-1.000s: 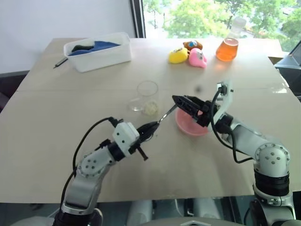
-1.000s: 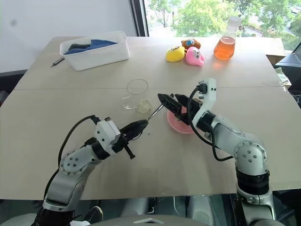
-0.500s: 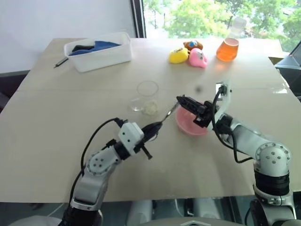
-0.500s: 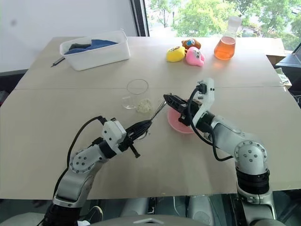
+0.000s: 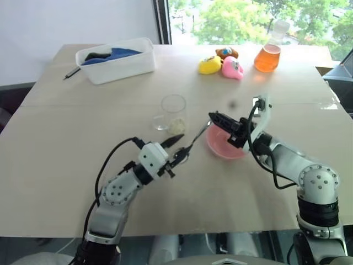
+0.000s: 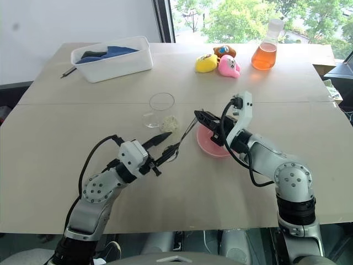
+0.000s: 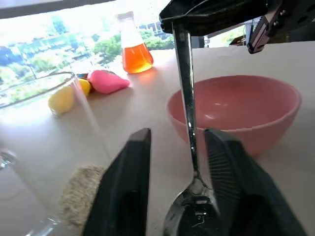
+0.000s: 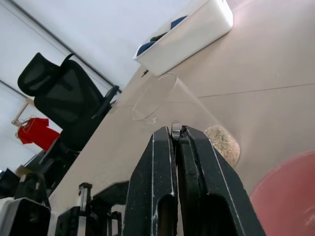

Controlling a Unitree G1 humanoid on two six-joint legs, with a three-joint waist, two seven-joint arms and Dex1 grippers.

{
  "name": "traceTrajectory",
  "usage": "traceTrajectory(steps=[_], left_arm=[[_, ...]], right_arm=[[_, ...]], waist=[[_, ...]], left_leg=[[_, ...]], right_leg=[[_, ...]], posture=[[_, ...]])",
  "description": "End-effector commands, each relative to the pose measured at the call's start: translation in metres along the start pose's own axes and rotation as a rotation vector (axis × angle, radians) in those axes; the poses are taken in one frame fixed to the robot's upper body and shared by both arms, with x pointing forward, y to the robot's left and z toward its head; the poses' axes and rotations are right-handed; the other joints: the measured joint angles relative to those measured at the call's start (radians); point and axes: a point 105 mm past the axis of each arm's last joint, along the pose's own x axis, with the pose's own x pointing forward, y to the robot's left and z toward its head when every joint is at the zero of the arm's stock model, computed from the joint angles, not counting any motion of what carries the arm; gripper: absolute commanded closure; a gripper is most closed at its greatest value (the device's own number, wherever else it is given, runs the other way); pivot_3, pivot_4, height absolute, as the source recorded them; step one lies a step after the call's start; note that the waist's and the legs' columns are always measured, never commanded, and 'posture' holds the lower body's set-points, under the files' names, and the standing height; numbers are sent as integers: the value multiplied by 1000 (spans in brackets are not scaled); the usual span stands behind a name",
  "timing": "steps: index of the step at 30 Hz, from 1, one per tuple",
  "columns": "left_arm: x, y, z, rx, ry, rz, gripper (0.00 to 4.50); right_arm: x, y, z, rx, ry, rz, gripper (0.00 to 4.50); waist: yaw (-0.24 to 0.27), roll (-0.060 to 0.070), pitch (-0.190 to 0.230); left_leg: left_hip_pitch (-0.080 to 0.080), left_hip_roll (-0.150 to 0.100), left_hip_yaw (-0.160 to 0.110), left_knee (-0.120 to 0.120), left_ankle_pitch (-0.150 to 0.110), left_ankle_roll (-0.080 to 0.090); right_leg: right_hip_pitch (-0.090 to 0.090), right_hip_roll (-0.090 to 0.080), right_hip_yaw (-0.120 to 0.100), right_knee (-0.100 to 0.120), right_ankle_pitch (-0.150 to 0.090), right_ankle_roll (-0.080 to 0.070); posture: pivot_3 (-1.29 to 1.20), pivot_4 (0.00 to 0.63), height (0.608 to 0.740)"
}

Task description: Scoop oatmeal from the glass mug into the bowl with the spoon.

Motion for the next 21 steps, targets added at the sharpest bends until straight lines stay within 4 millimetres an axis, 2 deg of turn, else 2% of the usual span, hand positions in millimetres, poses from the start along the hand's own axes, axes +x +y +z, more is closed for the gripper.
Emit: traceTrajectory(steps=[1, 2, 3, 6, 8, 11, 16, 19, 21], left_arm=[[-12, 9, 10, 48, -31, 83, 891], [-17, 15, 13, 75, -34, 133, 573], [-24, 24, 15, 124, -32, 195, 74], [-41, 45, 17, 218, -7, 360, 19], [-50, 58, 13, 215, 21, 454, 19], [-47, 65, 2, 193, 68, 475, 19], [-34, 67, -17, 111, 131, 435, 19], [-29, 77, -23, 115, 146, 456, 19], [-25, 84, -24, 127, 144, 470, 19]], right_arm=[[-9, 4, 25, 21, -83, 23, 4500], [-11, 4, 28, 30, -89, 23, 4500], [-14, 3, 31, 41, -93, 22, 4500], [-21, 2, 40, 73, -104, 23, 4500], [-26, 4, 48, 91, -110, 31, 4500], [-32, 6, 58, 86, -109, 47, 4500], [-39, 5, 92, 58, -179, 34, 4500], [-39, 8, 112, 6, -230, 23, 4500], [-39, 8, 116, -2, -246, 19, 4500]], waist=[[-1, 0, 0], [0, 0, 0], [0, 0, 0], [0, 0, 0], [1, 0, 0], [3, 0, 0], [1, 0, 0], [-1, 0, 0], [1, 0, 0]], left_leg=[[0, 0, 0, 0, 0, 0], [0, 0, 0, 0, 0, 0], [0, 0, 0, 0, 0, 0], [-1, 0, -1, 0, 0, 0], [0, 0, -1, 0, 0, 0], [-1, 0, -1, 0, 0, 1], [-1, 0, 0, 0, 0, 1], [-1, 0, 1, 0, 0, 1], [-1, 0, 1, 0, 0, 0]], right_leg=[[0, 0, 0, 0, 0, 0], [0, 0, 0, 0, 0, 0], [0, 0, 0, -1, 0, 0], [0, 0, 0, -1, 0, 0], [0, 0, 0, 0, 0, 0], [0, -1, 0, -1, 0, 0], [0, -1, -1, 0, 0, 0], [-1, 0, -1, 0, 0, 0], [-1, 0, -1, 0, 0, 0]], posture=[[0, 150, 740], [0, 150, 740], [0, 150, 740], [0, 150, 740], [0, 150, 740], [0, 150, 740], [0, 150, 740], [0, 150, 740], [0, 150, 740]])
